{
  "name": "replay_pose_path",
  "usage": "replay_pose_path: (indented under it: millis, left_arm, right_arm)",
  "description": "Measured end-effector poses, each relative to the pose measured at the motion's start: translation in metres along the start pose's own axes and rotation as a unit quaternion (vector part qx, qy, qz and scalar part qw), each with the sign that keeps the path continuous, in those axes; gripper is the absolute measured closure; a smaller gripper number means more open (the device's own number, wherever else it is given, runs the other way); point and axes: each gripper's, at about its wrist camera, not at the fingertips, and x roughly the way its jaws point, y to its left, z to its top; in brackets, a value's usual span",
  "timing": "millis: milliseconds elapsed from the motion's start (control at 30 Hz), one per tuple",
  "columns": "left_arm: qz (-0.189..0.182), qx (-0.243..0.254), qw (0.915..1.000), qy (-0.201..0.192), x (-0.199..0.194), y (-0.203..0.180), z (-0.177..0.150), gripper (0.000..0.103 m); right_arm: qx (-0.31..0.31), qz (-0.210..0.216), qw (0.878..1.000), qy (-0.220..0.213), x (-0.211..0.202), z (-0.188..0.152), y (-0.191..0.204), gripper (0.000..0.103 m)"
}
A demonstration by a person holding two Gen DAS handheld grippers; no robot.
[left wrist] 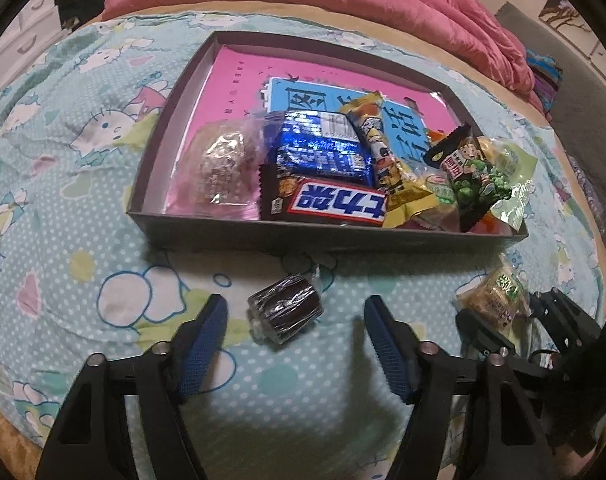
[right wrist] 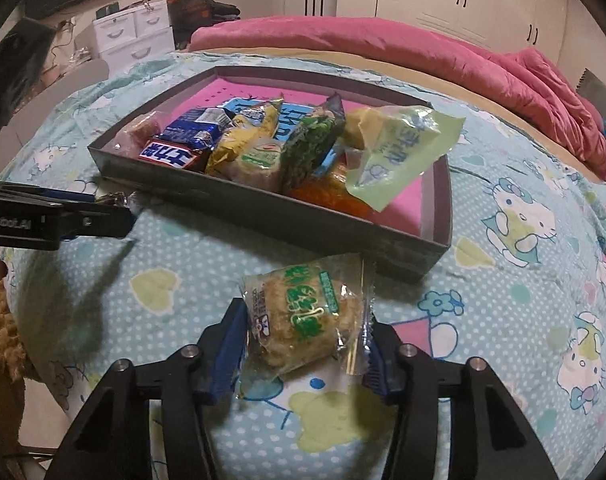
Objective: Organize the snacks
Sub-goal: 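Grasp the dark wrapped chocolate with the left tool while the right tool grasps the pastry bag, then carry both snacks over the tray and lower them in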
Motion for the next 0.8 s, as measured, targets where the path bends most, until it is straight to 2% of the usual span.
replay_pose_path:
  millis: [33, 133, 367, 567, 800]
  left_arm:
    - [-0.002, 0.002, 1.0, 0.001, 0.002, -0.002, 0.0, 0.05]
    - [0.009, 0.009, 0.9999, 0.006, 0.009, -0.004, -0.001, 0.063]
    - [-0.003, 0.004, 1.0, -0.002, 0.004, 0.002, -0.005, 0.065]
    - [-0.015, 0.006, 0.9998, -0.012, -0.015, 0.0, -0.008, 0.065]
    - [-0.028, 0.018, 0.9988, -0.037, -0.041, -0.011, -0.003, 0.065]
  right_arm:
    - [0.0, 0.004, 1.0, -0.002, -0.001, 0.0, 0.001, 0.052]
    - [0.001, 0.018, 1.0, -0.013, -0.007, 0.002, 0.003, 0.052]
    - [0.008, 0.064, 0.996, -0.064, -0.026, 0.01, 0.007, 0.052]
    - [0.035, 0.079, 0.99, -0.113, -0.045, 0.014, -0.004, 0.052]
    - [0.072, 0.083, 0.986, -0.129, -0.052, 0.016, -0.02, 0.052]
